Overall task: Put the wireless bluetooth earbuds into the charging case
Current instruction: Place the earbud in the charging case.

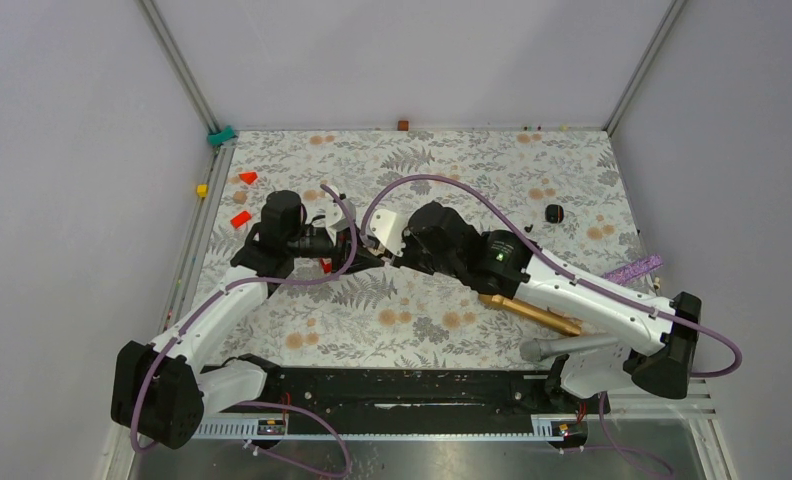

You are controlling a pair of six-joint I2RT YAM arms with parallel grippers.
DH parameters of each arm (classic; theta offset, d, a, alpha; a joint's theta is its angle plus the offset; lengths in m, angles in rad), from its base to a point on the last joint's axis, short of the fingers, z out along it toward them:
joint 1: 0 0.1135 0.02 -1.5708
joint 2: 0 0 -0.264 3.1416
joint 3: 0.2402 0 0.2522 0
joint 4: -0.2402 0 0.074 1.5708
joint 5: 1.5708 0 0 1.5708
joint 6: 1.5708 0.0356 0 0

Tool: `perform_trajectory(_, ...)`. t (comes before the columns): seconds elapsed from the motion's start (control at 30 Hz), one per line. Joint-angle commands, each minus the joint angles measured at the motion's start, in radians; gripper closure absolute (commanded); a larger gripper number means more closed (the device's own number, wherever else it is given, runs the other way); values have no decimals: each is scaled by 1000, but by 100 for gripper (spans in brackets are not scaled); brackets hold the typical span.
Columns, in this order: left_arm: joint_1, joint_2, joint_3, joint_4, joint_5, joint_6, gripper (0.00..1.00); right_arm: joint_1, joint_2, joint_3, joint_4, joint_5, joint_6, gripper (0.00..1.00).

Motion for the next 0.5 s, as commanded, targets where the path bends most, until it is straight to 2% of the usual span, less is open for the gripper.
perform_trajectory(0.0,-5,-5,18,41,46,-7,100,16,1,41,42,41,-6,76)
perform_trajectory(0.47,-5,-4,17,60,65,-31,100,30,23,27,72,40,9,76)
